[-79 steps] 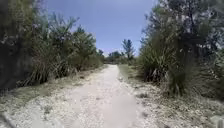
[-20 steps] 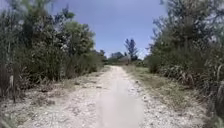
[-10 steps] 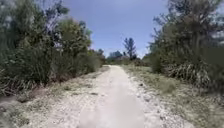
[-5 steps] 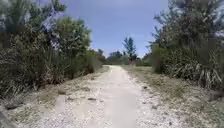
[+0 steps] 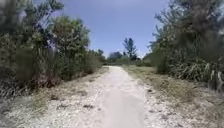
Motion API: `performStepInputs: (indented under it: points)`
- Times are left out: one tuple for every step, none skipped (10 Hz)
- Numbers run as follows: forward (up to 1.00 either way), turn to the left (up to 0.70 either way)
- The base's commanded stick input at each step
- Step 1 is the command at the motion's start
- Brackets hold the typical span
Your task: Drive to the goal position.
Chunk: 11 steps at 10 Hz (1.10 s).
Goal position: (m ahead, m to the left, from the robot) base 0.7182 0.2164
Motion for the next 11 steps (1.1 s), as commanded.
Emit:
performStepInputs:
  points:
    - [0.5,0.0]
    - [0.5,0.0]
    - [0.5,0.0]
    - [0.5,0.0]
    - [0.5,0.0]
    - [0.5,0.0]
    - [0.5,0.0]
    - [0.5,0.0]
    - [0.5,0.0]
    - [0.5,0.0]
    - [0.5,0.0]
